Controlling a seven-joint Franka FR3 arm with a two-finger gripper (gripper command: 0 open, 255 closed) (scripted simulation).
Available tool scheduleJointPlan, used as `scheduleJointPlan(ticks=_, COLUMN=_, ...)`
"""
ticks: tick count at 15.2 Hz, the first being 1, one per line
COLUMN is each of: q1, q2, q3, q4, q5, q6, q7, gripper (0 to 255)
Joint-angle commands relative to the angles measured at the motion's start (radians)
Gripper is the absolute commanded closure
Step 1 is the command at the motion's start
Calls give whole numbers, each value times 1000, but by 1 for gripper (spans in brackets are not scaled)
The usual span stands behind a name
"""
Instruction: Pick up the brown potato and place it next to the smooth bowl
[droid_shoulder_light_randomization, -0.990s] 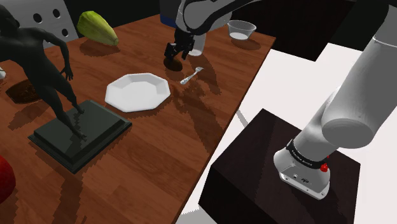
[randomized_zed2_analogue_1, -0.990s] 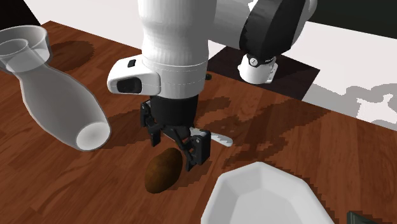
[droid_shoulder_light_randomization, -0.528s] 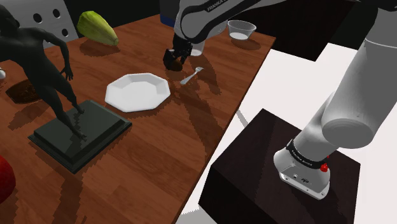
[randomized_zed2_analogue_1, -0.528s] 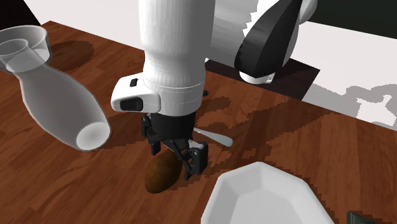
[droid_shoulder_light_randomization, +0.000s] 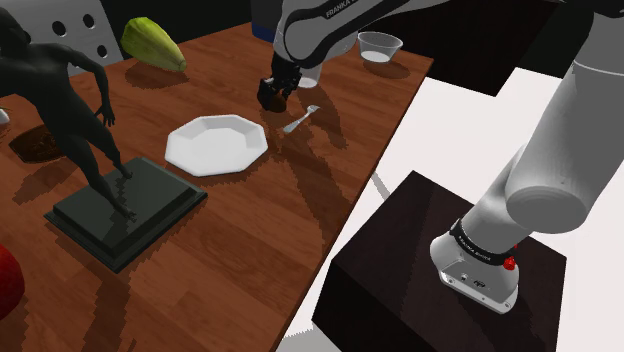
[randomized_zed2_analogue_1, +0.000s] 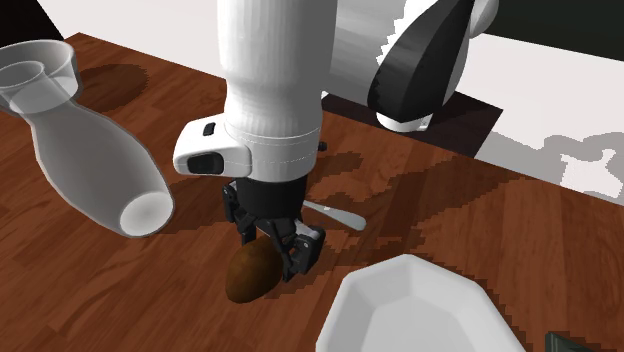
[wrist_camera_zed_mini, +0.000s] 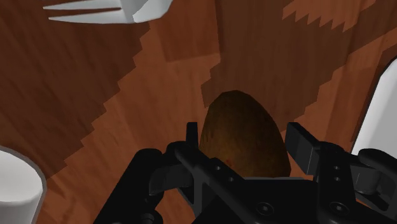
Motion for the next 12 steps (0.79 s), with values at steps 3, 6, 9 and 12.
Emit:
scheduleJointPlan(ticks=3, q1=0, q2=0, q3=0, q4=-2, q5=0, q6=0, q7=0, gripper=255)
scheduleJointPlan(ticks=6, q1=0, q2=0, q3=0, q4=-2, q5=0, q6=-1, q7=0, gripper=255)
scheduleJointPlan(ticks=9, q1=0, q2=-13, q3=0, q4=9, q5=1, q6=-25, q7=0, gripper=255)
scheduleJointPlan(ticks=12, q1=-1, q2=-33, q3=0, q4=26, q5=2, q6=-62, q7=1, gripper=255)
